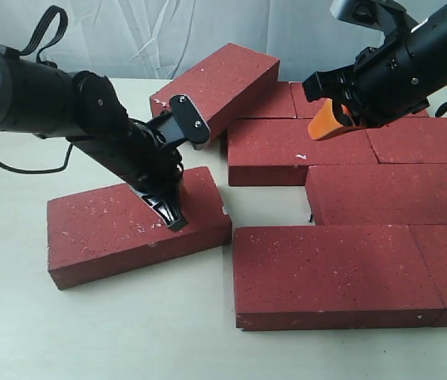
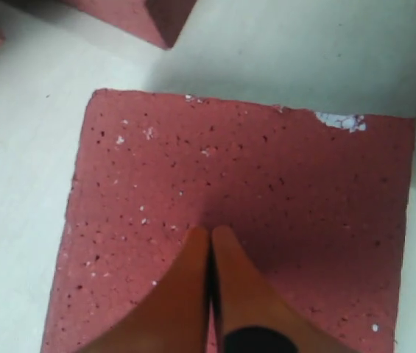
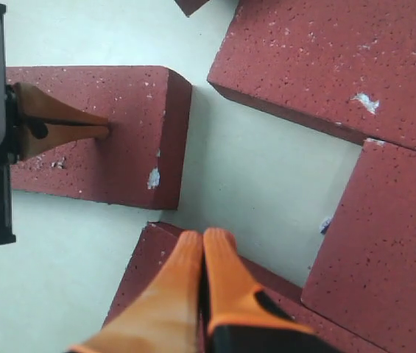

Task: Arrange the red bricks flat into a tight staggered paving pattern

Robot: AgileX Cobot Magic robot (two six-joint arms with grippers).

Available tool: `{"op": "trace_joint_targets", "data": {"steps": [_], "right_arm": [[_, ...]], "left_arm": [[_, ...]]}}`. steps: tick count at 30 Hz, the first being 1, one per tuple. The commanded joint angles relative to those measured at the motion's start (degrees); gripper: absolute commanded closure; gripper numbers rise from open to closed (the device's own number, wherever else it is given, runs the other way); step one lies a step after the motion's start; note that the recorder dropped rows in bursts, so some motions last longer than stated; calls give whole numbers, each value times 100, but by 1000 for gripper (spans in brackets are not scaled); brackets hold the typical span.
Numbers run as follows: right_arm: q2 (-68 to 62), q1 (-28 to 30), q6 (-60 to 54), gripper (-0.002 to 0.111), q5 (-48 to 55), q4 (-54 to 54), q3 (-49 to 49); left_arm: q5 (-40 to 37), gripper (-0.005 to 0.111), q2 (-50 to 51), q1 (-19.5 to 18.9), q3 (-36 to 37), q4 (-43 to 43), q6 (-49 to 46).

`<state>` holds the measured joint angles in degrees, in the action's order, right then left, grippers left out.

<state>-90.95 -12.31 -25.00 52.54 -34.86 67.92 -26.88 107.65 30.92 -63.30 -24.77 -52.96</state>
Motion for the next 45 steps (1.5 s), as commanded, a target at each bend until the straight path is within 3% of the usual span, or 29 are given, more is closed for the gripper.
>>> {"op": "trace_joint_targets", "data": {"steps": [1, 11, 23, 31, 38, 41, 45], "right_arm": [[44, 14, -33, 109, -38, 27, 41], [44, 14, -33, 109, -38, 27, 41], [44, 14, -33, 109, -27, 27, 41], [44, 14, -33, 109, 21, 27, 41], [44, 14, -33, 109, 44, 27, 41], [44, 14, -33, 109, 44, -10, 41], [44, 14, -33, 109, 56, -20, 41]], "left_arm": [[-350, 107, 8, 64, 29, -428, -514], [-42, 107, -55, 64, 29, -362, -514], [247, 107, -1055, -89, 29, 75, -73], [49, 107, -1541, -1386, 29, 723, 2189], [-884, 107, -1564, -2682, 29, 927, 3686], [-1516, 107, -1512, -2996, 29, 1469, 3794], [-2074, 107, -1264, -3074, 29, 2293, 4202]]}}
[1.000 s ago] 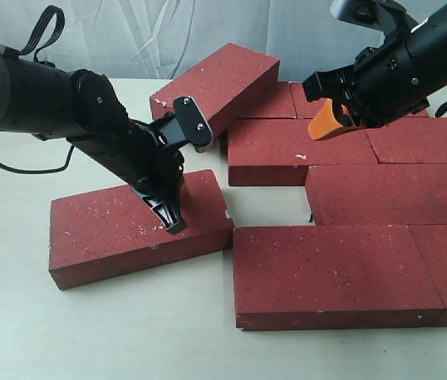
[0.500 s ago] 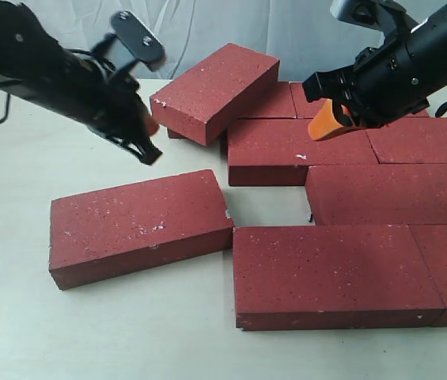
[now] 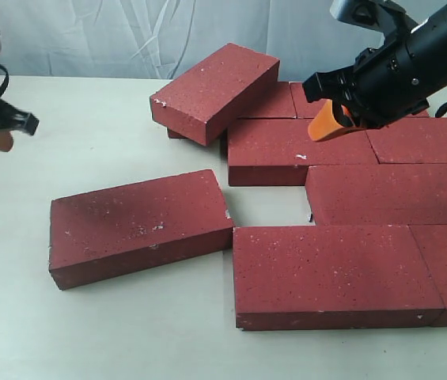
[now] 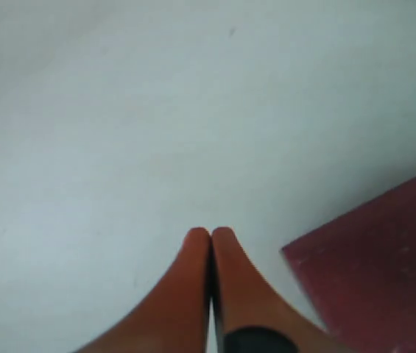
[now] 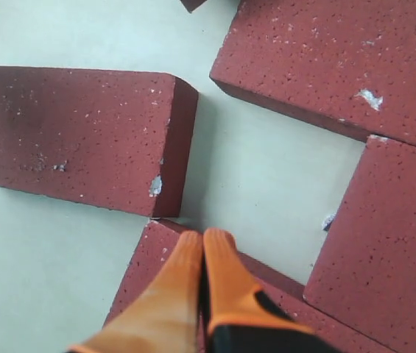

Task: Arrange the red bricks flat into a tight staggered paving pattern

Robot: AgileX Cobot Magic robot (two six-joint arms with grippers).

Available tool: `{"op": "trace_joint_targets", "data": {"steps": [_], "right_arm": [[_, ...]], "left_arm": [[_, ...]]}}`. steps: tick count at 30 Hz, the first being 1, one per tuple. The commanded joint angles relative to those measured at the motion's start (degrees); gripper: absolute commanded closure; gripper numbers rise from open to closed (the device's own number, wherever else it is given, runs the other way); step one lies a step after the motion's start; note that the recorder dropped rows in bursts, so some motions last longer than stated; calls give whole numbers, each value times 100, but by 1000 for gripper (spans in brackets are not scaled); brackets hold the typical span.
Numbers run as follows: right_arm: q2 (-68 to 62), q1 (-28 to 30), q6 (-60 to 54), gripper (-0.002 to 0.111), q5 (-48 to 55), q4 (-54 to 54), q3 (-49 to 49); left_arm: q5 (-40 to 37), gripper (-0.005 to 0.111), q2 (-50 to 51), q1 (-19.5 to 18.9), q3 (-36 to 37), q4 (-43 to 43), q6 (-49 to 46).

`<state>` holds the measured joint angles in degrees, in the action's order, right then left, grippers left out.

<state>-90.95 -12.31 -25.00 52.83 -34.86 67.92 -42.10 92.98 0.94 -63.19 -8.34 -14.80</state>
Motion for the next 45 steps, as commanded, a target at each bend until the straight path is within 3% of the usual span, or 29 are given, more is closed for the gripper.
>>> {"op": "trace_joint_targets", "data": {"steps": [1, 6, 13, 17, 23, 32, 39, 45], "right_arm": [[44, 14, -33, 109, 38, -20, 41], [44, 14, -33, 109, 49, -20, 41], [44, 14, -33, 109, 38, -20, 41], [44, 14, -33, 109, 38, -20, 41], [44, 14, -33, 109, 38, -20, 41], [44, 14, -33, 109, 38, -20, 41], [44, 14, -33, 109, 38, -20, 41], [44, 14, -33, 109, 38, -20, 41]], "left_arm": [[-674, 107, 295, -76, 18, 679, 392], [-1104, 107, 795, 8, 18, 605, 52], [-1338, 107, 1304, 437, 18, -83, -1089], [-1295, 107, 1416, 497, 18, -115, -1136], [-752, 107, 1438, 497, 18, -342, -1167], [-254, 107, 1438, 497, 18, -1311, -2173], [219, 107, 1438, 497, 18, -1358, -2180], [518, 107, 1449, 497, 18, -2040, -2191]]}}
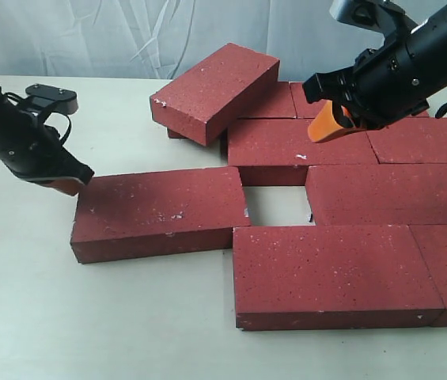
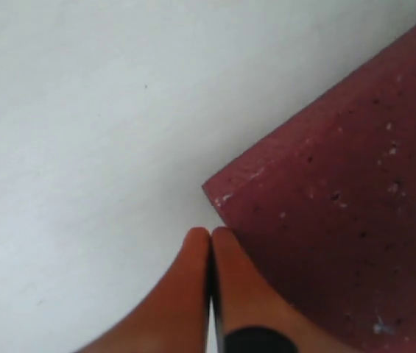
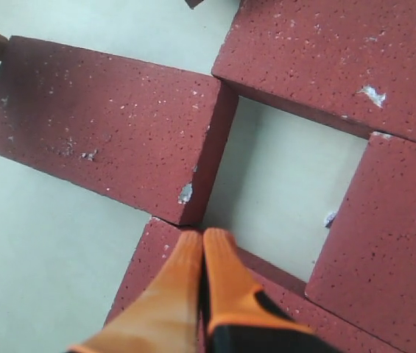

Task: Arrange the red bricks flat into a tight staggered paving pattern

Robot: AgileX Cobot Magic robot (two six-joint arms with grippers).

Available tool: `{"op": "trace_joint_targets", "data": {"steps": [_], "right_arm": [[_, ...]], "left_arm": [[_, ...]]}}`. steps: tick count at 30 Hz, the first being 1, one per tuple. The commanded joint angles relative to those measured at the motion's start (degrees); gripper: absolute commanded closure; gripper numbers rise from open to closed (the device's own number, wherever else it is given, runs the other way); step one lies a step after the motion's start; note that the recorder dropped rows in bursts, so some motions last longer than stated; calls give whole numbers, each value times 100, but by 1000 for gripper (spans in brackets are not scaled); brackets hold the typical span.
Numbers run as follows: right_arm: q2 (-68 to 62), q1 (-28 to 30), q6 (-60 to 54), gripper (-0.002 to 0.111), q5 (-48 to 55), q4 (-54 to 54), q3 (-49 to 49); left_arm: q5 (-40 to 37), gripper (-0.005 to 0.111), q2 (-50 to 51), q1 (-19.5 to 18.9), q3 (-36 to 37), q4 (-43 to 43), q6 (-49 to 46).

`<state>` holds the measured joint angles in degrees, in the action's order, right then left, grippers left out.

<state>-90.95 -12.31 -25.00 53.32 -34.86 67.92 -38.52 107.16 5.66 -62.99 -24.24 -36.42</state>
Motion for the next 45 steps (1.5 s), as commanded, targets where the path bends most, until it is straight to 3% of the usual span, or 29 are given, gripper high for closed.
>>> {"op": "trace_joint_targets", "data": {"steps": [1, 9, 13, 14, 23, 30, 45], "right_arm": [[44, 14, -33, 109, -12, -20, 41], [44, 14, -43, 109, -12, -20, 41], [44, 14, -43, 109, -41, -20, 41], [44, 14, -43, 109, -41, -20, 41], [44, 14, -43, 109, -115, -20, 41], [44, 14, -43, 109, -115, -20, 41], [44, 14, -43, 109, -115, -20, 41]], "left_arm": [[160, 107, 45, 25, -1, -449, -30], [101, 107, 48, -123, -104, -153, 335], [-50, 107, -115, -213, -213, 1671, 2765], [-158, 107, -115, -213, -213, 1791, 2927], [-1026, 107, -115, -203, -213, 557, 2678], [-821, 107, -78, -97, -199, 578, 2732], [-646, 107, 233, 651, -199, 397, 2749]]}}
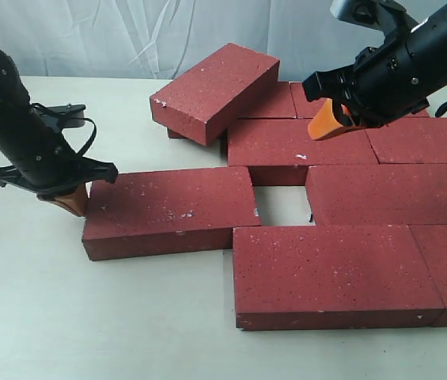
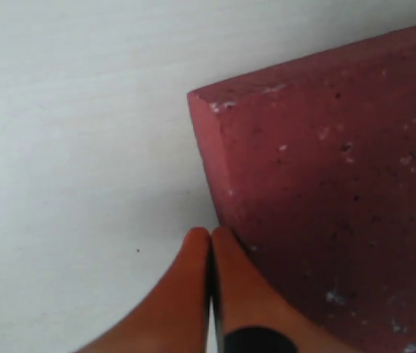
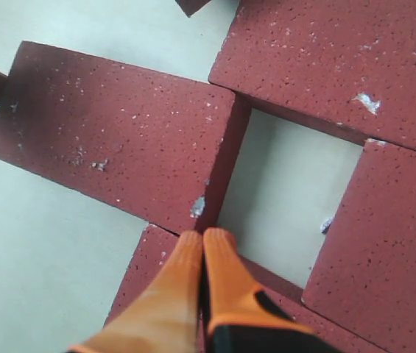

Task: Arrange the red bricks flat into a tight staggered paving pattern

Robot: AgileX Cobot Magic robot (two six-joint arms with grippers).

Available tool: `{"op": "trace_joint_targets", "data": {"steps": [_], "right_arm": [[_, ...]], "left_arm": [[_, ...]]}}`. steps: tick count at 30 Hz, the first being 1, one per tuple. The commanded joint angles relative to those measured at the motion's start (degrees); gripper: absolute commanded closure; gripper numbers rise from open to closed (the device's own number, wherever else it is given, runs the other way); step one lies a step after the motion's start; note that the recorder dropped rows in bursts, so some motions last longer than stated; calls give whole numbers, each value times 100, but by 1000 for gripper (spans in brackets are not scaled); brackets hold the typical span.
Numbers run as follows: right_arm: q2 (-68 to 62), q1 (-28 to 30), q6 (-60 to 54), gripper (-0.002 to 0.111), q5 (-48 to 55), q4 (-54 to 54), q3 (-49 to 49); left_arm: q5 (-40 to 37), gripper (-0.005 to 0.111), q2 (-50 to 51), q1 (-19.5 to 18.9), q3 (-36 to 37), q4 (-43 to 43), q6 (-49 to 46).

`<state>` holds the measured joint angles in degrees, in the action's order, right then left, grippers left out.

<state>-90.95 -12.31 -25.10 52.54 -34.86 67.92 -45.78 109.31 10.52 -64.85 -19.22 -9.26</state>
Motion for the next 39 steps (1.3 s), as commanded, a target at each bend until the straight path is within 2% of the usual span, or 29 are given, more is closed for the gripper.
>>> {"op": "trace_joint_targets", "data": {"steps": [1, 12, 23, 39], "right_arm": [[44, 14, -33, 109, -37, -20, 41], [44, 14, -33, 109, -37, -20, 41], [44, 14, -33, 109, -37, -20, 41], [44, 14, -33, 109, -24, -20, 41]], "left_arm": [[111, 107, 18, 204, -13, -106, 33], [479, 107, 27, 331, -13, -262, -38], [595, 107, 41, 331, -13, -1511, -1090], [712, 107, 41, 331, -13, -1514, -1090]]}}
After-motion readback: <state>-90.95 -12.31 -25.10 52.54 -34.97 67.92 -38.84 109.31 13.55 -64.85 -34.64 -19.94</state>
